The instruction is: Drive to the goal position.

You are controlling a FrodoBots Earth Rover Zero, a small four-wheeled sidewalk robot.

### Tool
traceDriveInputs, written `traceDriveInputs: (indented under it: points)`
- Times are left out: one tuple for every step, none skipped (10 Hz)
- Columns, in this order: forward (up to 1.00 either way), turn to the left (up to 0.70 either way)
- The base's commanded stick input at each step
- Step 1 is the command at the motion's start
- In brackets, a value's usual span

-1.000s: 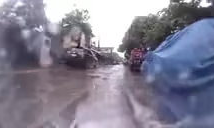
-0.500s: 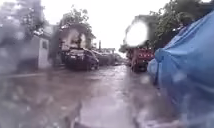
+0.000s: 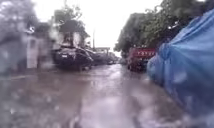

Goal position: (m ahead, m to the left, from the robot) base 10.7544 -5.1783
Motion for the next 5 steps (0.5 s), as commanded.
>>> traceDriveInputs:
  points:
    - [1.00, 0.00]
    - [1.00, 0.00]
    - [1.00, 0.00]
    - [1.00, 0.00]
    - [1.00, 0.00]
